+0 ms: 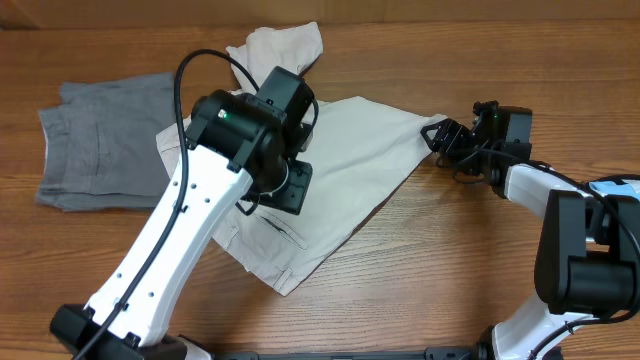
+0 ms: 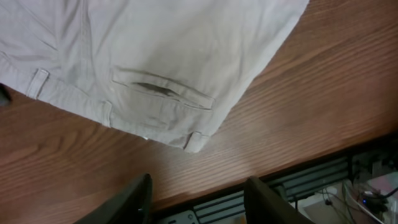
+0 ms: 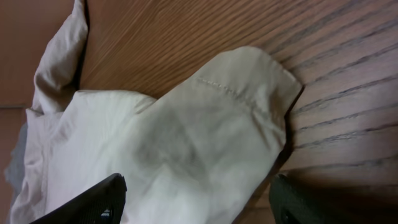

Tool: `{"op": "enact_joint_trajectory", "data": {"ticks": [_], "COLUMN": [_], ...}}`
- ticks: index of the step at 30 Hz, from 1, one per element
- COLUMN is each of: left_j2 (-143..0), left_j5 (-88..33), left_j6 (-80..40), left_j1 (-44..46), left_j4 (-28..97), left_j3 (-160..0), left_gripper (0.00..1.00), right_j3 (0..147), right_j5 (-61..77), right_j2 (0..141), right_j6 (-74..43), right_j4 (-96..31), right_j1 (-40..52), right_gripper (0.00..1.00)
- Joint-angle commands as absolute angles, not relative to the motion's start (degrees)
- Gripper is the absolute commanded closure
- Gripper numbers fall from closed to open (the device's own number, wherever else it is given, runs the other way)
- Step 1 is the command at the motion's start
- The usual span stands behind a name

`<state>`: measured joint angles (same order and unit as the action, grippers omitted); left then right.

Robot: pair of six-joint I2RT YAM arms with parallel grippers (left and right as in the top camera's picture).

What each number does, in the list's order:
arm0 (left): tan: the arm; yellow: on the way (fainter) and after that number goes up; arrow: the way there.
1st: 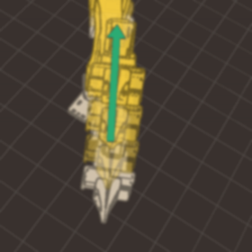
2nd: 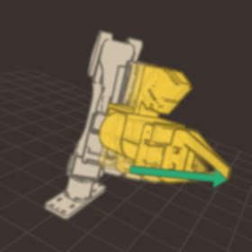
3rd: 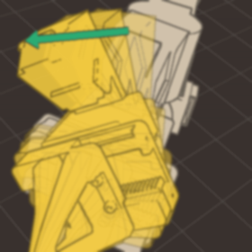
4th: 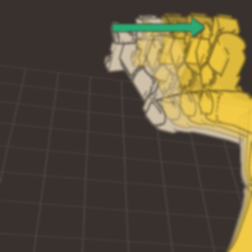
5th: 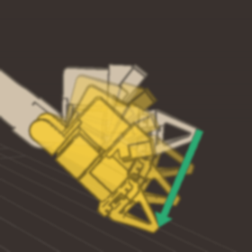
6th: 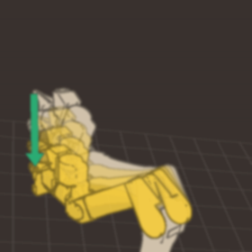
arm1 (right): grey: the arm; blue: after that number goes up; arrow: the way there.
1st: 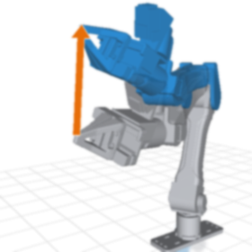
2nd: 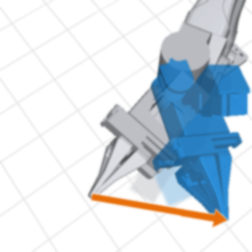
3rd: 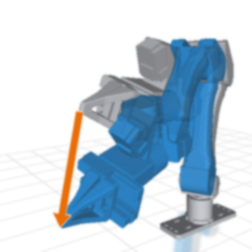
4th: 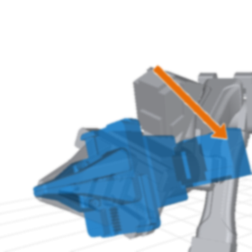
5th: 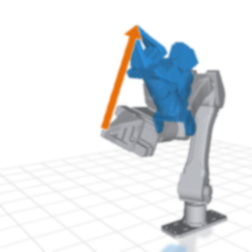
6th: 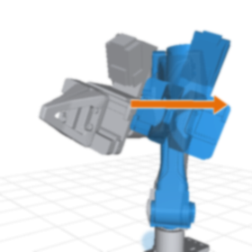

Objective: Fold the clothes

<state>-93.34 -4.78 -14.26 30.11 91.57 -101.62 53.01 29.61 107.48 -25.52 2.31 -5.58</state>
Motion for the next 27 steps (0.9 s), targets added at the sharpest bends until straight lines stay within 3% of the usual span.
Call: {"op": "enact_joint_trajectory", "data": {"ticks": [1,6,8,10,13,20,27], "left_j2": [-91.42,-91.44,-91.44,-91.44,-91.44,-91.44,-91.44], "left_j5": [-3.44,-3.36,-2.79,-2.02,-1.85,-2.83,-9.63], "left_j6": [-17.56,-18.46,-18.46,-18.37,-18.35,-18.26,-18.59], "left_j1": [30.85,30.89,30.89,30.89,30.89,30.94,35.48], "left_j4": [92.47,93.17,92.99,93.01,93.27,91.24,79.29], "left_j3": [-101.34,-101.34,-101.34,-101.34,-101.14,-94.91,-82.0], "left_gripper": [0.47,0.46,0.46,0.45,0.45,0.44,0.43], "right_j3": [52.88,52.88,52.88,53.34,54.87,58.61,59.07], "right_j5": [27.94,32.23,34.63,38.0,42.04,40.07,35.62], "right_j2": [109.56,113.19,113.38,113.14,111.13,95.7,83.29], "right_j6": [-26.96,-30.3,-30.33,-30.3,-30.28,-28.75,-26.5], "right_j4": [3.27,7.9,10.52,12.36,10.35,-6.57,-21.52], "right_j1": [-5.48,-5.48,-5.48,-5.56,-7.31,-17.54,-22.15], "right_gripper": [0.22,0.3,0.5,0.8,0.96,0.96,0.96]}}
